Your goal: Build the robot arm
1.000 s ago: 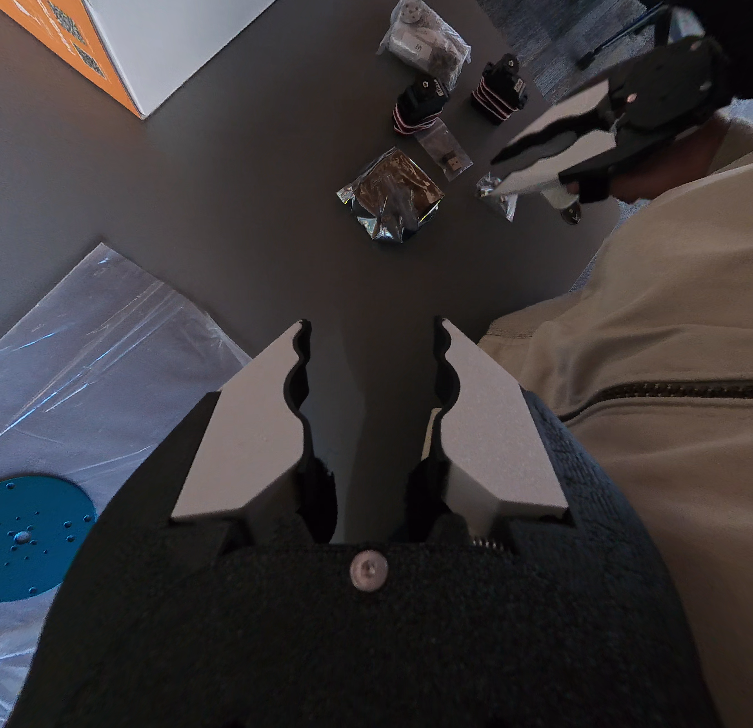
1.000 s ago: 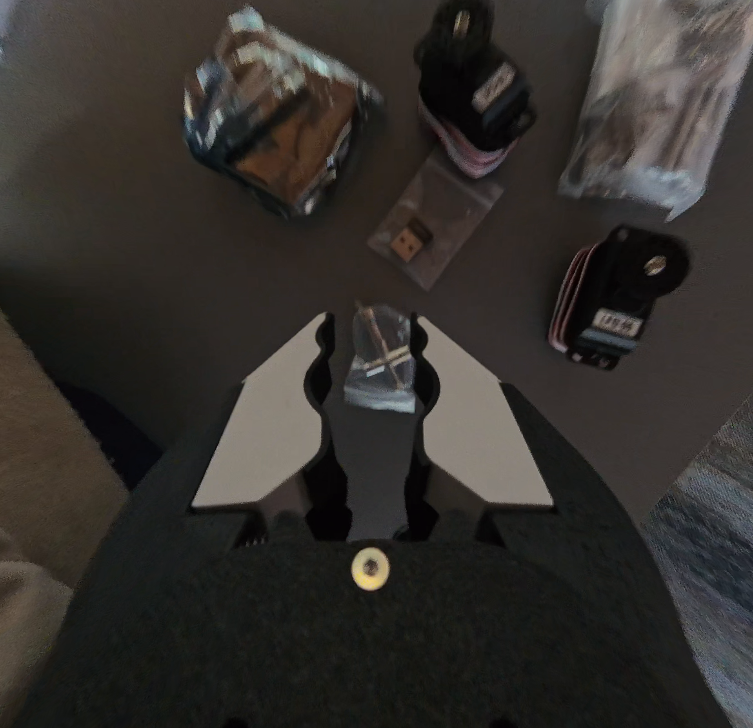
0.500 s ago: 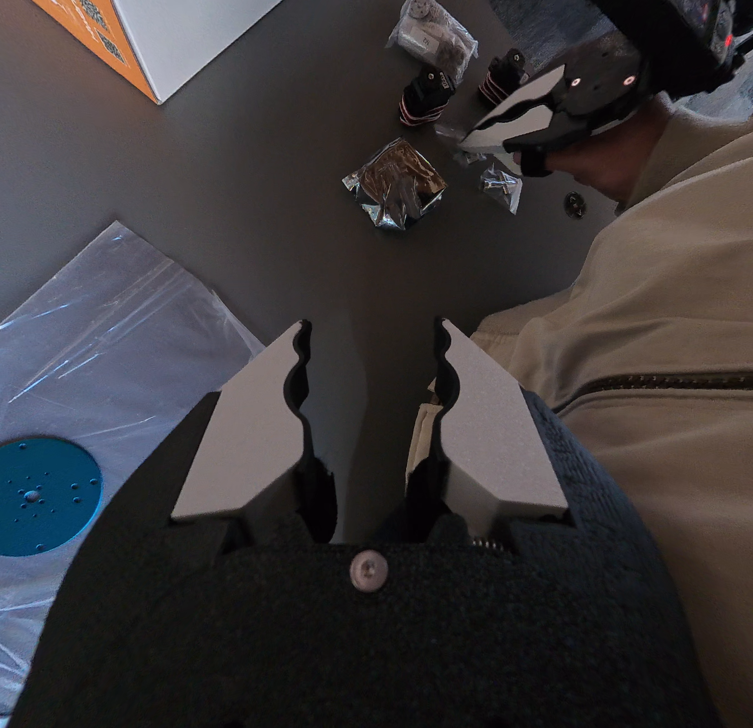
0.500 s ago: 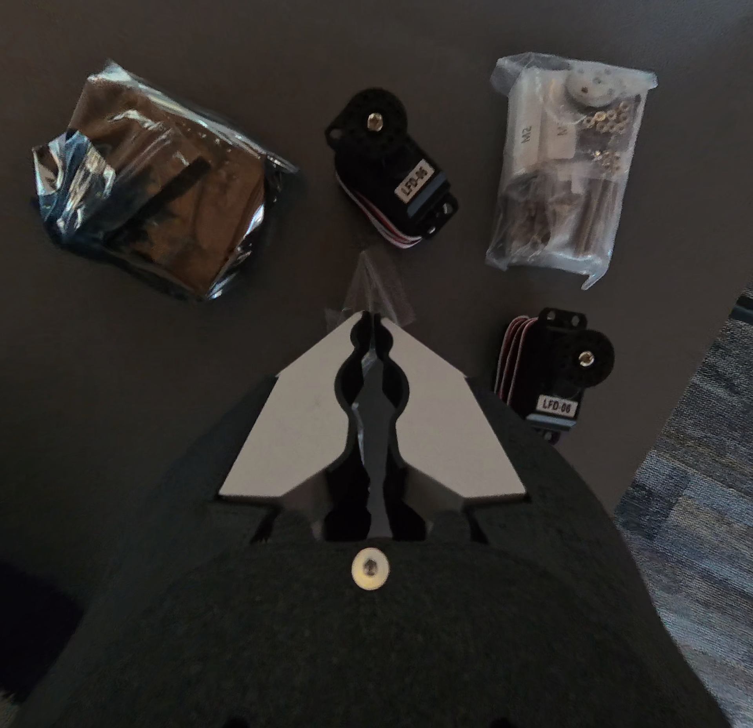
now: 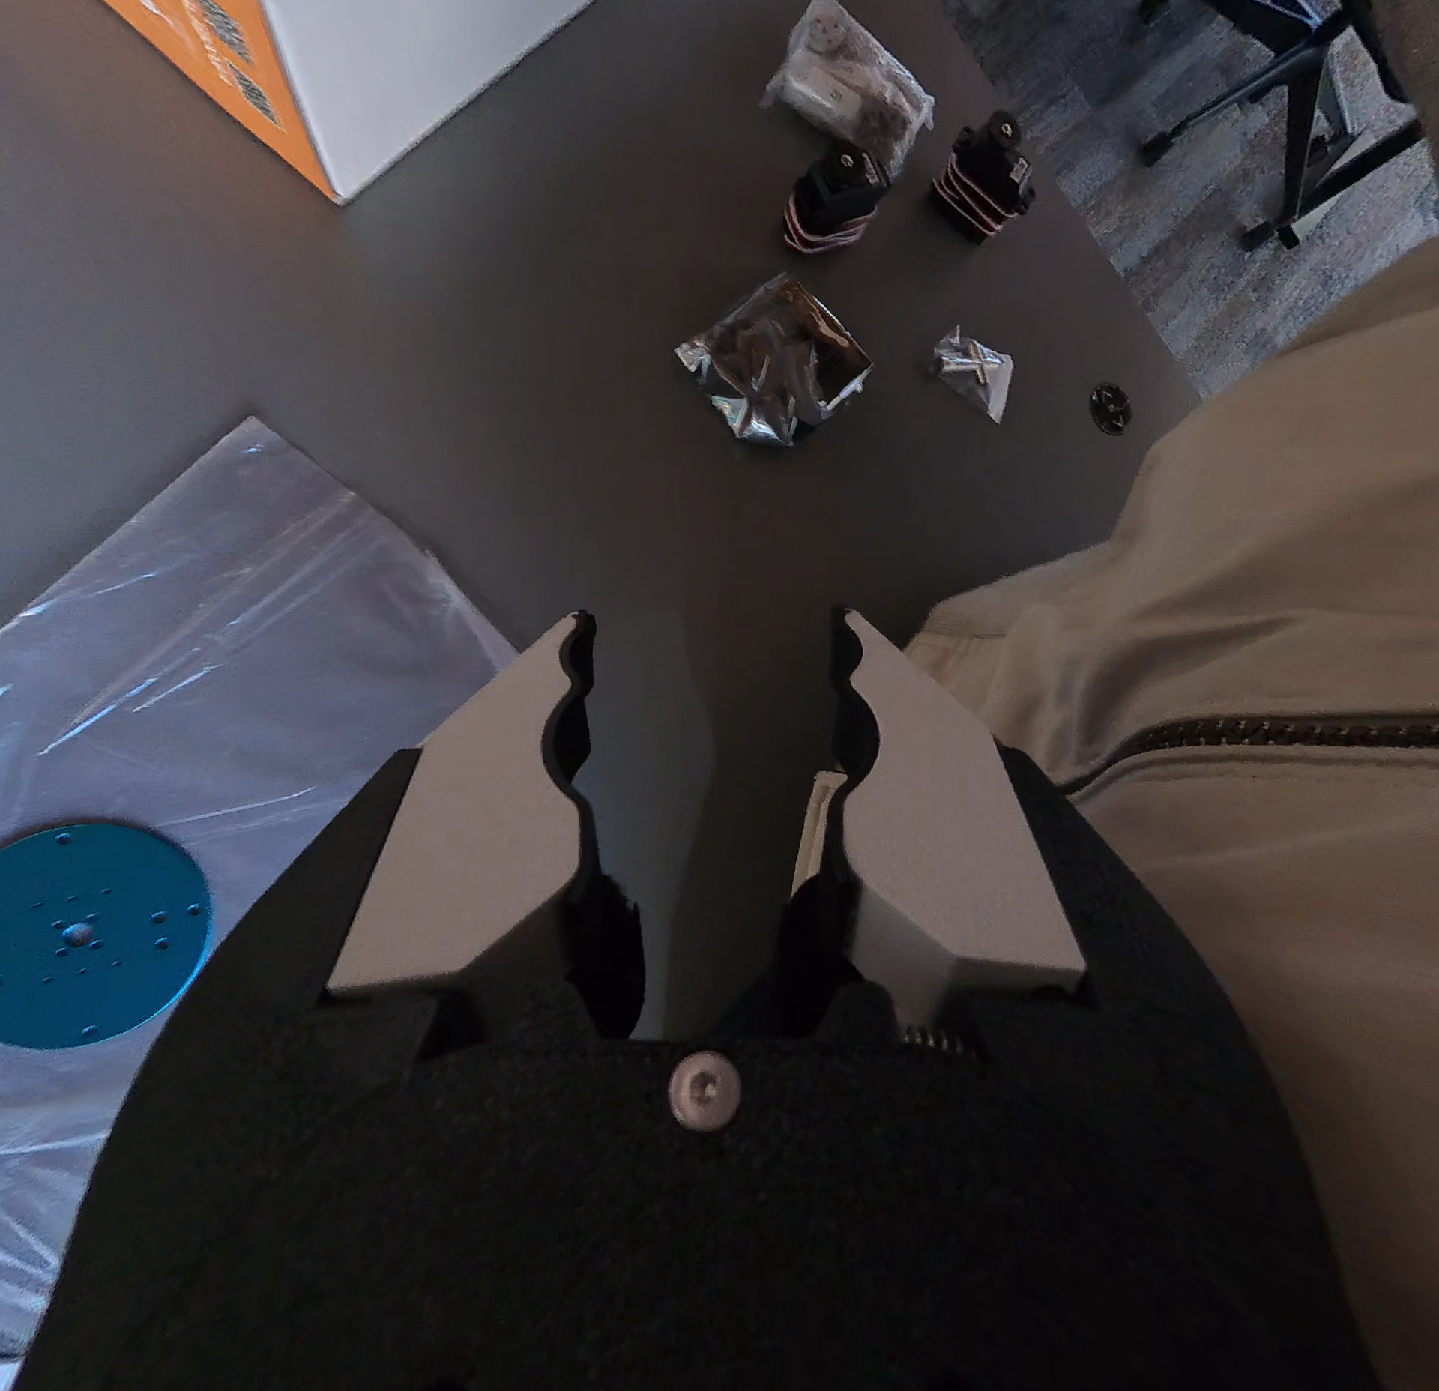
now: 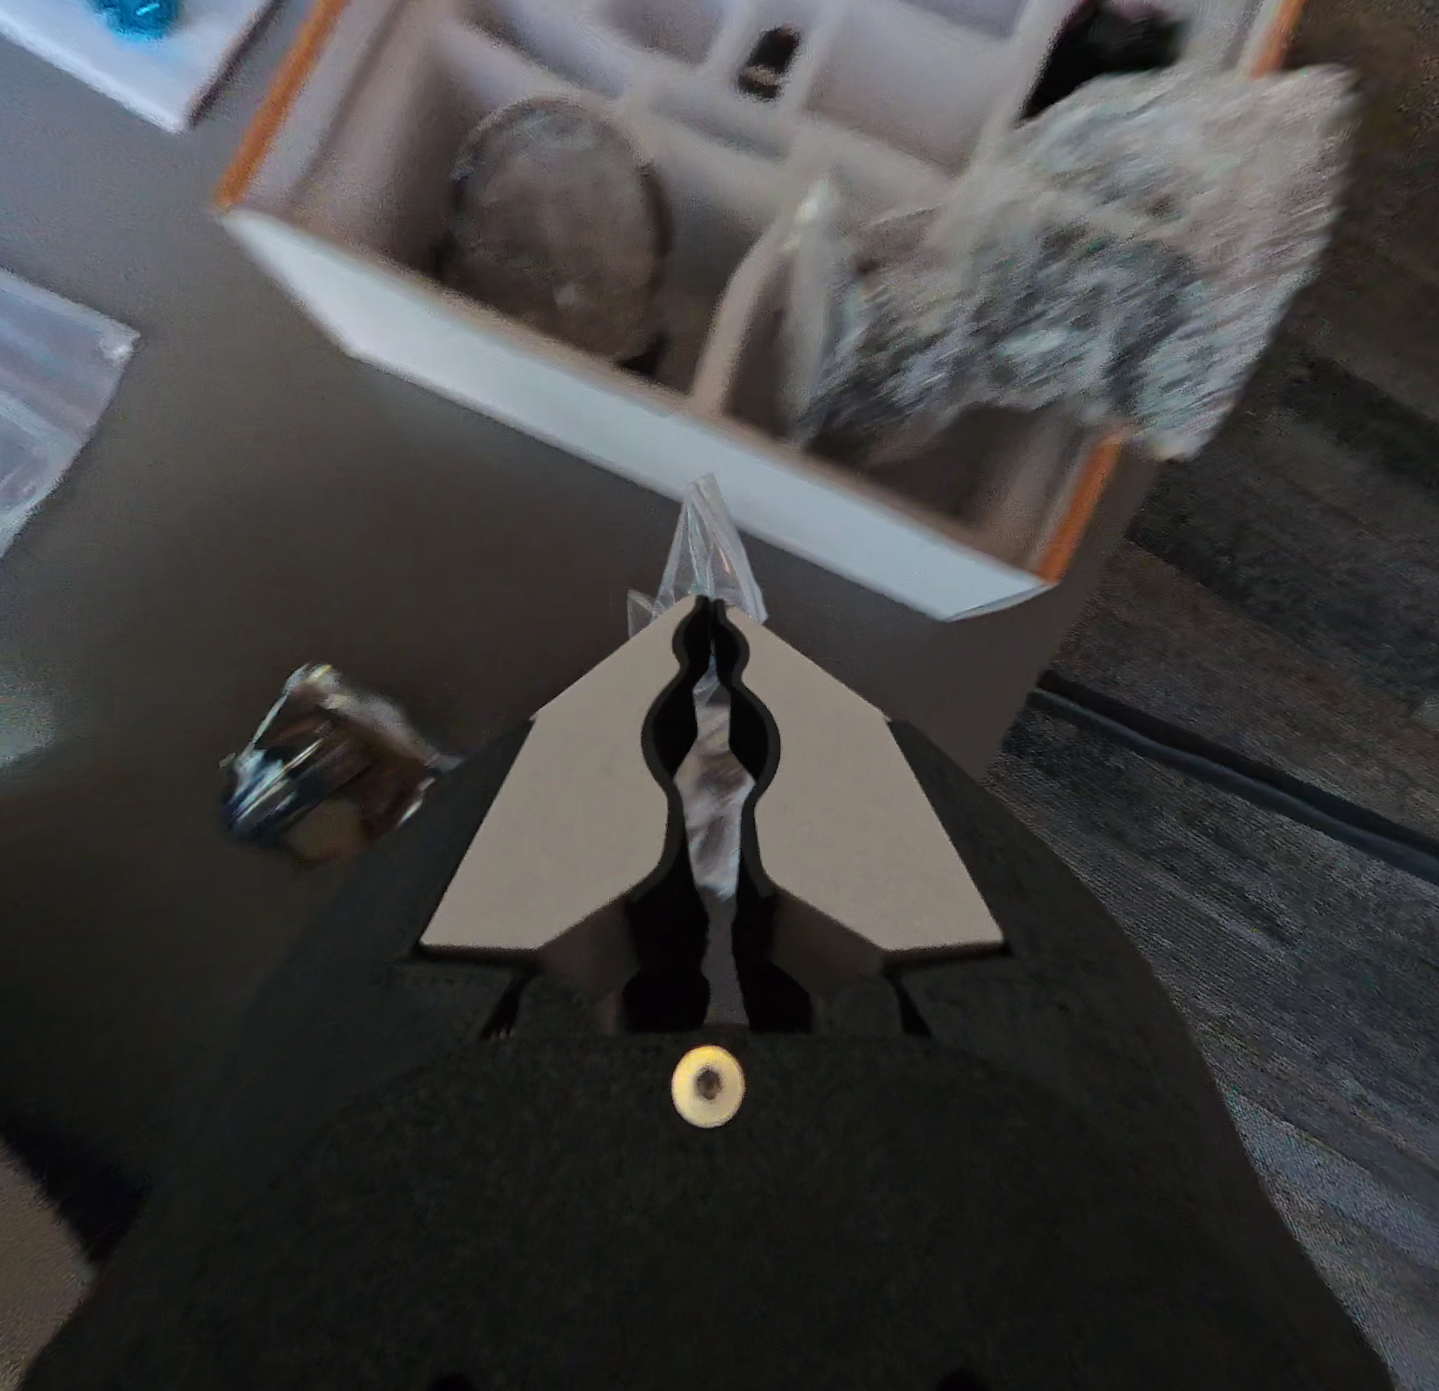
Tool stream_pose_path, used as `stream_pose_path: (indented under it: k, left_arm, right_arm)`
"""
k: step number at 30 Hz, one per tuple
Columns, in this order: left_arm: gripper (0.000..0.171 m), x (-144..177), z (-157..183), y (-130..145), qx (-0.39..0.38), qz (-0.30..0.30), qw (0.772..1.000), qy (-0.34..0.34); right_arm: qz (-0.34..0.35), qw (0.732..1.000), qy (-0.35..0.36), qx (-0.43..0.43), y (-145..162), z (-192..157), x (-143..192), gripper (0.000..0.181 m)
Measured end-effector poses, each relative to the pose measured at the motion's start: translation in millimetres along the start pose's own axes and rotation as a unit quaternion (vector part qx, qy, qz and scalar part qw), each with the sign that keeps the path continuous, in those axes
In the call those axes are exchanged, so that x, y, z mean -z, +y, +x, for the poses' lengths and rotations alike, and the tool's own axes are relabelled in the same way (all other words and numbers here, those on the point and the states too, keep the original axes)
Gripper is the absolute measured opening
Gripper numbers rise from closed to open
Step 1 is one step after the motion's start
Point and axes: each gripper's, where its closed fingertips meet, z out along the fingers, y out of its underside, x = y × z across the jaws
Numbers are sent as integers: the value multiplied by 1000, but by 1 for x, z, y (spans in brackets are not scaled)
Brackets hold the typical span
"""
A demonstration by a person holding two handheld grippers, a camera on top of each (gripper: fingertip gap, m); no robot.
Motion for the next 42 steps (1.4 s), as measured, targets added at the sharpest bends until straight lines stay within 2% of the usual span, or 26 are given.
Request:
stream_pose_path:
  k: [2, 4, 5, 8, 11, 14, 17, 19, 22, 25, 27, 28, 30, 31, 36, 38, 40, 42]
  left_arm:
    - [60, 3, -5, -2, 5, 7, 1000, -4]
    - [60, 5, -9, -1, 12, 10, 1000, -7]
    - [60, 6, -12, -1, 14, 11, 1000, -10]
    - [60, 9, -19, -3, 21, 17, 999, -17]
    - [60, 9, -25, -5, 35, 23, 999, -16]
    - [60, 7, -29, -7, 33, 20, 999, -13]
    - [60, 6, -34, -8, 28, 16, 999, -13]
    - [60, 6, -39, -8, 32, 16, 999, -13]
    - [60, 6, -47, -7, 41, 19, 999, -15]
    - [60, 7, -59, -7, 49, 22, 998, -28]
    - [60, 9, -69, -8, 53, 25, 998, -37]
    - [60, 10, -74, -9, 56, 27, 997, -42]
    - [60, 12, -87, -12, 58, 30, 996, -54]
    - [60, 13, -93, -14, 59, 33, 996, -56]
    - [60, 22, -124, -26, 60, 45, 995, -60]
    - [60, 28, -139, -28, 64, 48, 995, -61]
    - [60, 34, -156, -27, 70, 52, 994, -62]
    - [60, 39, -173, -24, 78, 55, 994, -62]
  right_arm:
    - [-21, 999, 16, -23, -15, 42, -20, 0]
    - [-88, 993, 33, -72, -10, 75, -42, 0]
    - [-123, 986, 17, -109, -6, 79, -52, 0]
    - [-142, 967, 14, -209, -5, 83, -72, 0]
    - [-131, 958, 56, -250, -9, 91, -85, 0]
    - [-123, 941, 63, -307, -10, 93, -98, 1]
    - [-126, 931, 54, -338, -5, 91, -109, 14]
    - [-113, 934, 59, -333, -6, 93, -104, 27]
    - [-73, 945, 65, -312, -19, 96, -78, 32]
    - [17, 960, 65, -273, -64, 99, -44, 31]
    - [75, 968, -6, -239, -110, 72, -39, 24]
    - [67, 970, -51, -226, -125, 51, -46, 24]
    - [-3, 970, -149, -193, -137, 2, -77, 32]
    - [-41, 970, -162, -177, -137, -12, -95, 30]
    - [-140, 976, -110, -127, -134, -29, -169, 24]
    - [-181, 972, -71, -130, -125, -22, -183, 21]
    - [-192, 972, -28, -130, -124, -13, -191, 16]
    - [-221, 966, -17, -135, -117, -14, -199, 13]
